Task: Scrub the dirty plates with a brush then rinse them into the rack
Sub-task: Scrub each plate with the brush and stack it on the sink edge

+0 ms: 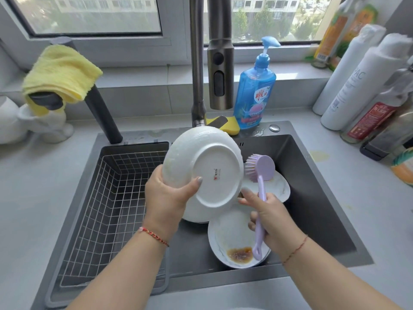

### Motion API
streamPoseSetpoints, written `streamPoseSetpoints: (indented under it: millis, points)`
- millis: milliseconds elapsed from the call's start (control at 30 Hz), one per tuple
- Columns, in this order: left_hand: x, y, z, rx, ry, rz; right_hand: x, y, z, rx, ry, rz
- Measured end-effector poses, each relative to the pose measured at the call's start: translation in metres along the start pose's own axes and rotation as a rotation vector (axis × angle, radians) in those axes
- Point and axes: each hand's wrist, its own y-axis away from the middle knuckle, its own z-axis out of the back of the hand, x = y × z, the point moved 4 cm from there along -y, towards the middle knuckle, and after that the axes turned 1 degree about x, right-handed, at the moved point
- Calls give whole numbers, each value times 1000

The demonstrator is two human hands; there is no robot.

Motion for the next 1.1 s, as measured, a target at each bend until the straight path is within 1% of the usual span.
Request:
streamPoseSetpoints:
  millis: [167,233,300,433,500,600,667,733,800,867,967,1033,1100]
  points:
    - [3,14,-8,9,140,-5,-2,-1,-4,-31,31,67]
    - [4,16,-7,15,154,-5,-3,-2,-2,-3,4,67]
    - [3,18,-6,41,155,2,-3,-5,2,23,50,75]
    - [2,16,-1,141,102,49,18,-5,14,12,290,187]
    - [-1,12,2,181,21,58,36,-7,21,41,412,256]
    - [-8,9,2,266,-224,44,64,-8,20,86,807,380]
    - [-11,8,-1,349,-335,45,76,-7,15,109,984,432]
    - [-15,8,-4,405,-371,56,84,-2,10,126,1075,490]
    - [-18,6,-5,416,-378,50,88,2,7,126,1123,531]
    - [-22,5,-4,383,-374,26,89,4,8,93,1112,577]
    - [-26,5,2,288,-361,-11,88,7,23,-17,886,585]
    - [-24,4,10,217,-350,-17,79,13,36,-32,661,478]
    - [-22,2,16,162,-340,-23,60,20,37,53,427,309]
